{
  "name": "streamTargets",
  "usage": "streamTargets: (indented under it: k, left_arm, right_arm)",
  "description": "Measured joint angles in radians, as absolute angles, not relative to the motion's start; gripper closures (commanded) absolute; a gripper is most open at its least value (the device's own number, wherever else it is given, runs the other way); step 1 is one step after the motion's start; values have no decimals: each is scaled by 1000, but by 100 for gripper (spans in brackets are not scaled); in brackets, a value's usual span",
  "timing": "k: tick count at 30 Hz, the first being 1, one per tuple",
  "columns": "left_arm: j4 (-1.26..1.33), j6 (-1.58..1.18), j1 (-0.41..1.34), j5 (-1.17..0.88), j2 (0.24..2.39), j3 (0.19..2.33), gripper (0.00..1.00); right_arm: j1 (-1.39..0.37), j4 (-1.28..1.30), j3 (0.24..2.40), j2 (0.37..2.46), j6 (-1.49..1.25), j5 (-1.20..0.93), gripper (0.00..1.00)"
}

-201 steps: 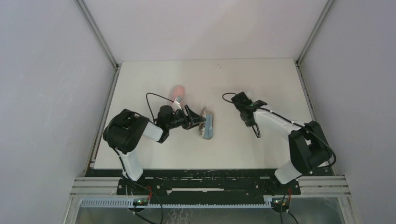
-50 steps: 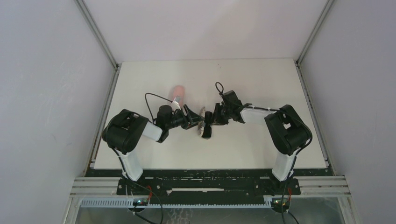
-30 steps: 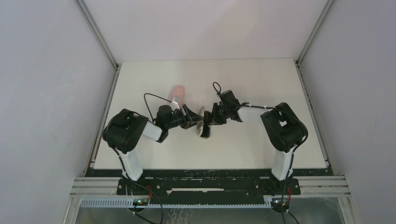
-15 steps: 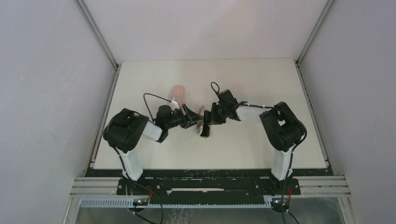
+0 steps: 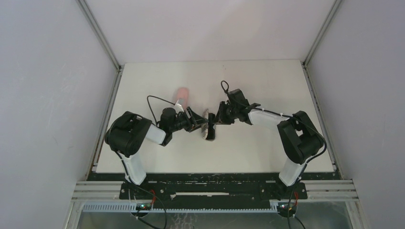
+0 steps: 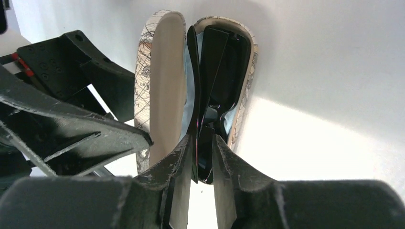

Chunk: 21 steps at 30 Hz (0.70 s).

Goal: Organize the sunglasses
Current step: Place the sunglasses in the sunglasses case.

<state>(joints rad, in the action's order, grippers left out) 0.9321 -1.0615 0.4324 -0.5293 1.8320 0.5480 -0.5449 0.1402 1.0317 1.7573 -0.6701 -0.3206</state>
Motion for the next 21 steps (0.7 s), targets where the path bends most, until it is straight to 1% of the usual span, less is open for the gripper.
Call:
streamTargets:
  k: [4,10,21]
  left_arm:
    - [932,-1061,433,-528,1830,546,100]
    - [920,-1060,434,-526,1823,546,100]
    - [834,-1018,444,-502,1774,546,100]
  right_arm:
    - [-525,143,1000,1714,-664,-311,80]
    - [-505,171,961,1711,-656,-274,81]
    - [-505,151,960,1759,-651,-245,84]
